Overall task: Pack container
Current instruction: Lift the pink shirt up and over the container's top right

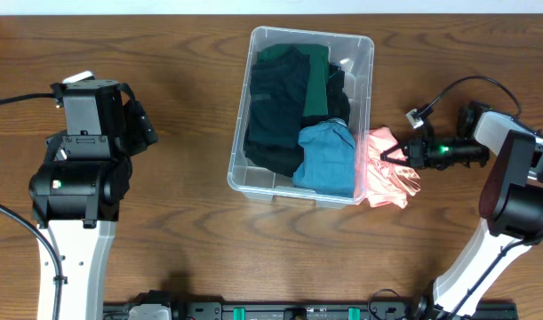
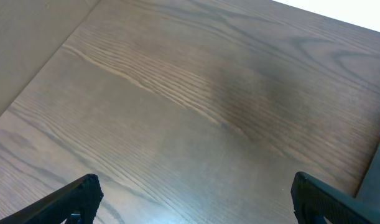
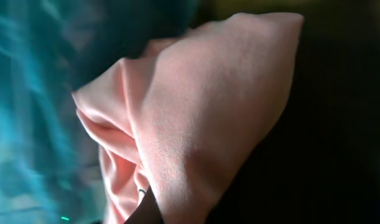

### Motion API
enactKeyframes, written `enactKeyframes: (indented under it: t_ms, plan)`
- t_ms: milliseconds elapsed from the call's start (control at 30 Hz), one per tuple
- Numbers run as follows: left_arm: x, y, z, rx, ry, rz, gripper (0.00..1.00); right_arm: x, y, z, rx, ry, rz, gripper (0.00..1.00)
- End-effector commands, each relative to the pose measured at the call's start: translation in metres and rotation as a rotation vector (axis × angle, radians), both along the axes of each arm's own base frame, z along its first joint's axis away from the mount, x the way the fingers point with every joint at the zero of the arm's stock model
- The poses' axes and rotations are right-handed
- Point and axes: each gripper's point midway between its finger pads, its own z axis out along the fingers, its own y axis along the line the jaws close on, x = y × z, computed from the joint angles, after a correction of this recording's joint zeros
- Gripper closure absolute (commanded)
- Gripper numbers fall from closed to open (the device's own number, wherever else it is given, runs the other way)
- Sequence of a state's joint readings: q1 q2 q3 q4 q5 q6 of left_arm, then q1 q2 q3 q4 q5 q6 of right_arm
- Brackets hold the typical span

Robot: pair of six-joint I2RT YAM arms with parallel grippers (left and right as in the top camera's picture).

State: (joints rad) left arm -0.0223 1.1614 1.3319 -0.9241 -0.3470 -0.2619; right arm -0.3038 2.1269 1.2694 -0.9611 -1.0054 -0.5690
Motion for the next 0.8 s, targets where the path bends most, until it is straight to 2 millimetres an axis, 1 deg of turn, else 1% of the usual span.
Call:
enactKeyframes:
  t_ms: [0,100,167,267,400,467,567,600,700,767]
  plan:
    - [-0.001,0.003,-0.001,0.007,0.005,0.016,0.02,0.03,0.003,0.054,0.194,-0.126,-0.075,0.99]
    - [-0.001,0.003,-0.001,0.007,0.005,0.016,0.02,0.041,-0.001,0.078,0.202,-0.164,-0.095,0.99]
    - [-0.001,0.003,-0.001,0.007,0.005,0.016,0.02,0.048,-0.005,0.097,0.184,-0.222,-0.092,0.99]
    - [-0.001,0.003,-0.001,0.007,0.005,0.016,0.02,0.062,-0.013,0.13,0.149,-0.327,-0.093,0.99]
    - [-0.001,0.003,-0.001,0.007,0.005,0.016,0.02,0.085,-0.024,0.19,0.119,-0.451,-0.133,0.99]
    - [-0.001,0.003,-0.001,0.007,0.005,0.016,0.02,0.093,-0.023,0.222,0.112,-0.51,-0.145,0.99]
    - [-0.001,0.003,-0.001,0.007,0.005,0.016,0.02,0.095,-0.014,0.256,0.109,-0.581,-0.135,0.99]
    - [-0.001,0.003,-0.001,0.007,0.005,0.016,0.02,0.094,-0.009,0.265,0.108,-0.603,-0.126,0.99]
    - [-0.001,0.003,-0.001,0.007,0.005,0.016,0.02,0.089,0.009,0.287,0.126,-0.627,-0.106,0.99]
    - [-0.001,0.003,-0.001,0.007,0.005,0.016,0.02,0.083,0.028,0.299,0.159,-0.599,-0.093,0.99]
